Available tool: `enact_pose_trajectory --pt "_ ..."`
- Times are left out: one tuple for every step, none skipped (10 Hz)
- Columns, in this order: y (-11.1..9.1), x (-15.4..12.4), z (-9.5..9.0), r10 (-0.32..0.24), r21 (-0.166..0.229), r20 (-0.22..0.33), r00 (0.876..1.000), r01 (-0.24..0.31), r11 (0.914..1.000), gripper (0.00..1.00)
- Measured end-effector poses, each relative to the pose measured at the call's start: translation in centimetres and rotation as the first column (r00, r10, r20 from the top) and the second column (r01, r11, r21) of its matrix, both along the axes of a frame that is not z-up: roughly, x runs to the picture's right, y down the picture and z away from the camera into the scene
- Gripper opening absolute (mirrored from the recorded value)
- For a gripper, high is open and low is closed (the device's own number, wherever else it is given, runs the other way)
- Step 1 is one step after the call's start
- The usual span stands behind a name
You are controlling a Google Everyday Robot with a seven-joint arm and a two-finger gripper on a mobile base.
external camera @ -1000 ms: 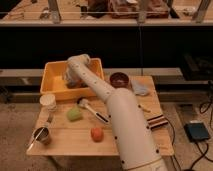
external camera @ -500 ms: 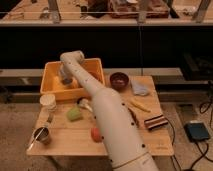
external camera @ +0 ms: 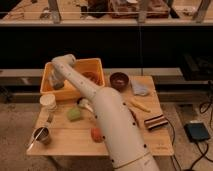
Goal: Wipe tray with sponge
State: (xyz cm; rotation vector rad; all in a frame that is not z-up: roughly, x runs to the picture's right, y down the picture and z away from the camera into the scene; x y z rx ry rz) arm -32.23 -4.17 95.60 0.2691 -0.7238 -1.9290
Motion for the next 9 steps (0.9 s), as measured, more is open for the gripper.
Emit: enact_pose_trajectory --pt "0.8 0.6 -0.2 -0.005 -0.009 0.002 1.000 0.005 0.9999 0.20" --pt "1.6 2.1 0.0 -0.010 -0.021 -0.008 1.000 0.010 0.9997 0.20" --pt "1.9 3.5 0.2 -0.008 -0.027 -0.022 1.000 0.007 0.9996 0.20" --pt "1.9 4.7 0.6 0.000 -0.031 -0.039 0.999 -0.001 0.9995 0.20" --pt "1.9 5.2 0.9 0.007 -0.034 -0.050 0.999 -0.009 0.9994 0.20" --pt "1.4 5.9 1.3 0.023 -0.035 -0.066 0.998 -0.025 0.9991 0.20" --pt "0.5 6.9 2.0 0.043 -0.032 -0.087 0.995 -0.046 0.9984 0.20" --pt "-0.2 7.0 2.6 0.053 -0.029 -0.097 0.994 -0.056 0.9980 0.20" --pt "-1.1 6.3 3.1 0.063 -0.026 -0.101 0.993 -0.066 0.9975 0.20"
